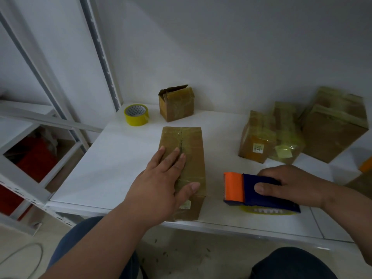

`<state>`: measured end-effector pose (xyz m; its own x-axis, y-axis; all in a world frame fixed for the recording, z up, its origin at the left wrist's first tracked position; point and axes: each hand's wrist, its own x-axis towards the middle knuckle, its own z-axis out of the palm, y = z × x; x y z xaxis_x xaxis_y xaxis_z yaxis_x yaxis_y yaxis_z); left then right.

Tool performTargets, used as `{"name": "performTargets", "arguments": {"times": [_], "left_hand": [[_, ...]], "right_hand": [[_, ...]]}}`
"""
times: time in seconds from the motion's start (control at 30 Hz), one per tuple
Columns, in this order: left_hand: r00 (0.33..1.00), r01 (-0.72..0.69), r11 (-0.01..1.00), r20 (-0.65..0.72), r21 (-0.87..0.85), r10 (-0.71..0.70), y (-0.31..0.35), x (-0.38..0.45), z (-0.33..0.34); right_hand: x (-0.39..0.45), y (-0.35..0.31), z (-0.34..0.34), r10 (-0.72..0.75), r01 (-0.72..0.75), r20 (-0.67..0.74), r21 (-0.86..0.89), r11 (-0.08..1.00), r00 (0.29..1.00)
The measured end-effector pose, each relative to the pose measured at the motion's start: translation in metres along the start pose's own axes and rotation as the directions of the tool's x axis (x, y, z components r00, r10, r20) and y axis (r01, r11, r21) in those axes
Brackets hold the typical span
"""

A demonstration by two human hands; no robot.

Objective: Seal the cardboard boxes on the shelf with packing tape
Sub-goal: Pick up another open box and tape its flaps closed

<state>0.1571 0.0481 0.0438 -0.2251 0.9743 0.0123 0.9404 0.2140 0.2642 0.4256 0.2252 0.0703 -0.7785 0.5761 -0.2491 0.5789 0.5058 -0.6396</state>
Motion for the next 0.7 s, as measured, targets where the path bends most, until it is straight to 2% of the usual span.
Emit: {"name": "performTargets", "arguments": {"times": [0.13, 0.23, 0.4, 0.53, 0.6, 0.7], "left_hand": [[1.000, -0.010, 1.000, -0.022, 0.006, 0.011, -0.001, 0.001, 0.001], [0.999, -0.015, 1.000, -0.038, -0.011, 0.015, 0.000, 0.001, 0.003], [1.000, -0.008, 1.000, -0.022, -0.005, 0.008, 0.004, -0.002, 0.000], [1.000, -0.010, 1.000, -0.002, 0.010, 0.010, 0.005, -0.001, -0.001], [1.000, -0.016, 1.000, 0.000, 0.014, 0.016, 0.005, -0.001, 0.000], [1.000, -0.025, 0.999, -0.002, 0.027, 0.025, 0.005, -0.003, -0.001]], "right_hand": [[0.003, -0.009, -0.008, -0.020, 0.026, 0.032, -0.203, 0.979, 0.999], [0.013, -0.021, -0.006, 0.022, -0.003, 0.058, -0.309, 0.951, 0.998], [0.034, -0.048, 0.002, 0.170, -0.108, 0.134, -0.378, 0.919, 0.976], [0.048, -0.061, -0.002, 0.246, -0.175, 0.180, -0.338, 0.925, 0.952], [0.054, -0.058, 0.002, 0.313, -0.243, 0.201, -0.308, 0.920, 0.928], [0.058, -0.042, 0.023, 0.412, -0.315, 0.233, -0.361, 0.878, 0.881]]}}
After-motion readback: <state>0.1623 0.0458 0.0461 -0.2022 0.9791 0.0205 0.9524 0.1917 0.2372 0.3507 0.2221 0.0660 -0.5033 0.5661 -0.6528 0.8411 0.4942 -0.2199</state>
